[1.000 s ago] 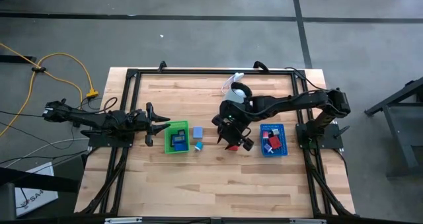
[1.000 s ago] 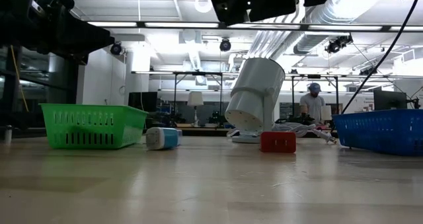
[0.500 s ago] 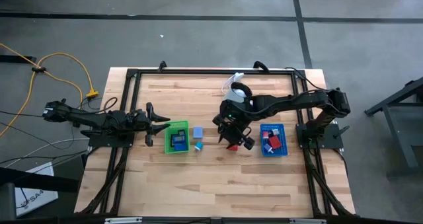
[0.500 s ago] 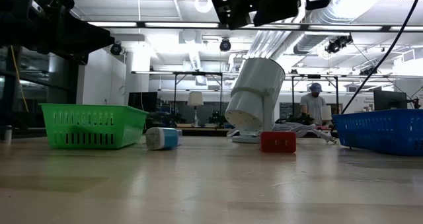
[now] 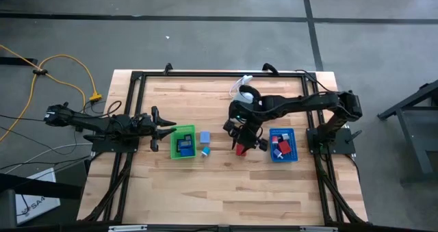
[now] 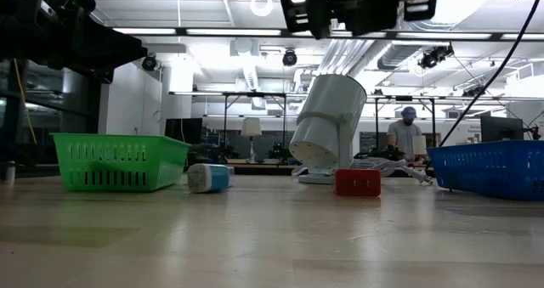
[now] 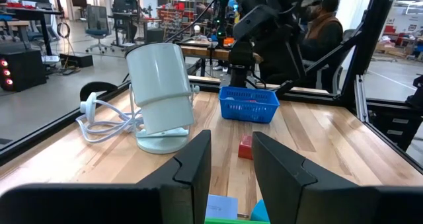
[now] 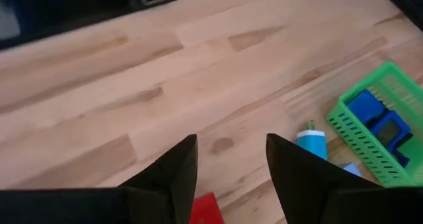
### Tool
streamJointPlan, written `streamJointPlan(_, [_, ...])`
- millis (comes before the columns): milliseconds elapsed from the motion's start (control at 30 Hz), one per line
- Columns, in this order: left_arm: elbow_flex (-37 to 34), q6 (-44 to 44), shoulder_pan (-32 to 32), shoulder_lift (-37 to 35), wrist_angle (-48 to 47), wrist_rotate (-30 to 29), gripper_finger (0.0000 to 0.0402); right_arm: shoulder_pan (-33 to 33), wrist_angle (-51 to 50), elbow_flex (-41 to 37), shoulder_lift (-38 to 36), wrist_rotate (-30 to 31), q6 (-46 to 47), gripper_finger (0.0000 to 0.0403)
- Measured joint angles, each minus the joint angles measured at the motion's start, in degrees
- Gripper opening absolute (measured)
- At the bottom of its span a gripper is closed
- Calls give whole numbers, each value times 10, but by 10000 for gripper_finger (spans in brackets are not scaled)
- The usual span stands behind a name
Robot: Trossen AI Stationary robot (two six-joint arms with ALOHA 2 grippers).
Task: Pick & Place Office items
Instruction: Put the red charger adapter into the blue bin
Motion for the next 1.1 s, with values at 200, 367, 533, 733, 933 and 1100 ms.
streamJointPlan(200, [0, 0, 0, 0, 0, 0, 103, -11, -21, 0, 24, 7, -64, 185])
streamJointPlan(367, [0, 0, 0, 0, 0, 0, 103, -24, -23, 17, 51, -21, -42, 207])
streamJointPlan(533, [0, 0, 0, 1, 0, 0, 103, -32, -46, 18, 65, -33, -30, 217])
streamJointPlan(733, [0, 0, 0, 1, 0, 0, 103, -34, -80, 19, 74, -36, -52, 218])
streamJointPlan(933, [0, 0, 0, 1, 0, 0, 103, -30, -95, 19, 82, -34, -74, 228])
streamJointPlan(1100, [0, 0, 0, 1, 0, 0, 103, -30, -103, 19, 94, -22, -109, 242])
